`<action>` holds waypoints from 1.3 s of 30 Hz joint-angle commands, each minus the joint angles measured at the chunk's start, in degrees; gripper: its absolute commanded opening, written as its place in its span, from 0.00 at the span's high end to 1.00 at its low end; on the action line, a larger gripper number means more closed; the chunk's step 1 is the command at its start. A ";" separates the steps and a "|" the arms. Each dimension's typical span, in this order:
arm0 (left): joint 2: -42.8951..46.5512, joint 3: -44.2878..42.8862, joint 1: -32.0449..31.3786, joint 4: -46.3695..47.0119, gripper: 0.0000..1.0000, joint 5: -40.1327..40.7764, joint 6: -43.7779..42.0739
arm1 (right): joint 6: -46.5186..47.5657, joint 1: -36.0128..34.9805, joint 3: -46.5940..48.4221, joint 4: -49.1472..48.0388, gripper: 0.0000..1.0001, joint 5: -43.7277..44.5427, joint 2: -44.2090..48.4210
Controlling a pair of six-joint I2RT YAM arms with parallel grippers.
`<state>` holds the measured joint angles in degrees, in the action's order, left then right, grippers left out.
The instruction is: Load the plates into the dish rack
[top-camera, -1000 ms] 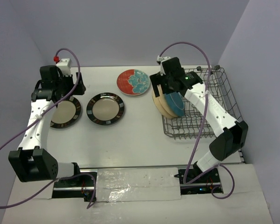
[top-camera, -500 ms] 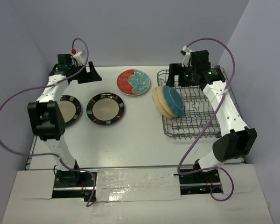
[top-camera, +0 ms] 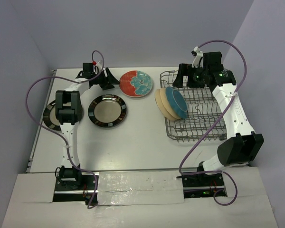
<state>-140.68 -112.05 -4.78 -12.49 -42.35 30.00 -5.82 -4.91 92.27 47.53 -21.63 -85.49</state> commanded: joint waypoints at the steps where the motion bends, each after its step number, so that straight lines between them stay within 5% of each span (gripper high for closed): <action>1: -2.56 -3.96 -1.02 6.16 0.29 -2.74 6.02 | -0.42 0.51 0.10 -1.56 0.00 -1.14 1.56; 18: -12.51 -11.17 -3.49 3.00 0.59 -1.59 17.19 | -0.77 1.30 0.98 -0.86 0.00 -0.61 0.42; 24: -11.64 -7.76 -2.79 9.66 0.99 -5.19 23.69 | -0.94 1.39 0.54 -0.86 0.00 -1.22 0.42; 39: 5.92 -2.66 4.25 23.39 1.00 -18.64 33.03 | -6.21 1.22 -5.61 -10.52 0.00 -15.02 3.41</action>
<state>-148.46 -113.65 -1.45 0.75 -50.52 59.51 -9.63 -3.86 86.96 42.37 -31.53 -84.97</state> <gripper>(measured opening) 0.077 0.999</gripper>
